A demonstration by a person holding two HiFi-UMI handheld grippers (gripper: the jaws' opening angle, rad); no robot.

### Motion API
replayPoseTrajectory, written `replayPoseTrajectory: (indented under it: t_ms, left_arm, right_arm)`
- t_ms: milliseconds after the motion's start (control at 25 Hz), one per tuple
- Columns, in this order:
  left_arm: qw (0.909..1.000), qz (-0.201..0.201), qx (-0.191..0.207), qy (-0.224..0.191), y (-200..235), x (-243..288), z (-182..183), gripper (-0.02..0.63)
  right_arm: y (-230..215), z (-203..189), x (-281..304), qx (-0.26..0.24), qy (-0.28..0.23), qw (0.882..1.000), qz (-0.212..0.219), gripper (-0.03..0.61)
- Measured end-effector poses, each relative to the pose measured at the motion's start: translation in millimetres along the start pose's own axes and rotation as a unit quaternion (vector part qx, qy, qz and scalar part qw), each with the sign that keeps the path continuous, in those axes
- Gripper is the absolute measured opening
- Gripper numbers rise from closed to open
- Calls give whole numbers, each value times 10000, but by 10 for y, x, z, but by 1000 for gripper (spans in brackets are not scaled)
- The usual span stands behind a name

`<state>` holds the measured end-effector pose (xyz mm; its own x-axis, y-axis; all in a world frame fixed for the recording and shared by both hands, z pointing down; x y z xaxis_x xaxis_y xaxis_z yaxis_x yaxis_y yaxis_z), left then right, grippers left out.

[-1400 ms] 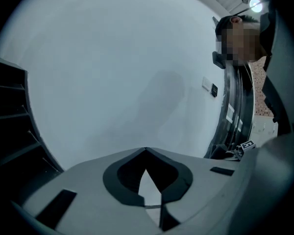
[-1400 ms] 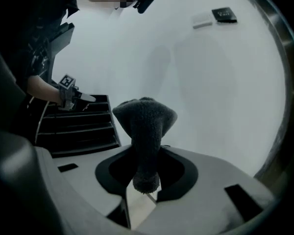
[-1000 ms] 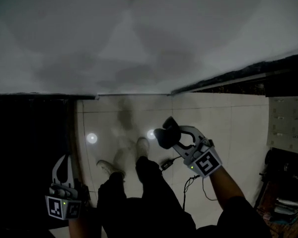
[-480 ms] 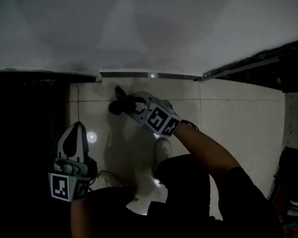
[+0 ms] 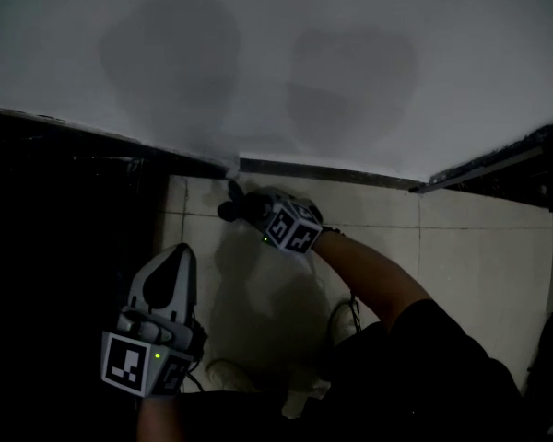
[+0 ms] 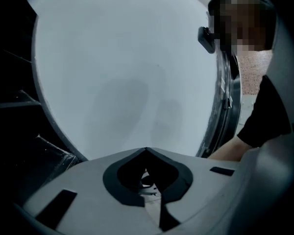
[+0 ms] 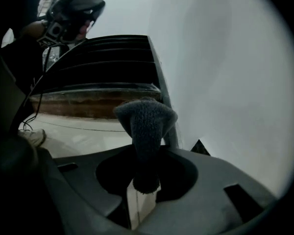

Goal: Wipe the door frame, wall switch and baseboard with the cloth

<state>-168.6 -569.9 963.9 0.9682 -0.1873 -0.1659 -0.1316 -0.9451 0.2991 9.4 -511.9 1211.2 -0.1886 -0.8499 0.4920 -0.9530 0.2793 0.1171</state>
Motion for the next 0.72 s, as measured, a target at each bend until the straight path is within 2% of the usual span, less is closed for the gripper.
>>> replayPoseTrajectory:
  t_ms: [120, 200, 320, 480, 640, 720]
  left_arm:
    - [9980, -549, 232, 229, -205, 51, -75, -6]
    - [9973, -659, 154, 290, -255, 90, -88, -6]
    - [9967, -754, 19, 299, -300, 158, -94, -6]
    - [9946, -976, -86, 352, -384, 242, -149, -6]
    - [9932, -1085, -329, 266, -581, 375, -192, -6]
    - [9916, -1209, -322, 315, -700, 413, -226, -6]
  right_arm:
    - [-177, -115, 246, -173, 377, 9983, -399, 93]
    - [-322, -239, 350, -107, 676, 9949, -739, 92]
    - [-527, -356, 394, 307, 888, 9884, -1189, 92]
    - [-646, -419, 376, 752, 758, 9803, -1663, 94]
    - [-806, -488, 212, 1524, 498, 9568, -2425, 92]
    - [-860, -556, 140, 1692, 476, 9496, -2596, 92]
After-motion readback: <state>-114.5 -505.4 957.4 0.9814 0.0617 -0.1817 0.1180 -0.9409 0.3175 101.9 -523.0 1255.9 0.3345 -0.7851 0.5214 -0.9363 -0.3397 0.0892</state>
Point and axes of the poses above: the fingertips, and each gripper's own axes: x forward along the fingers, y to its left, z out of its top, the point moved 6 cm from there along -x, backward along the fingers, and after that the axes turned 14 degrees about -y, right-handed, at the moved point
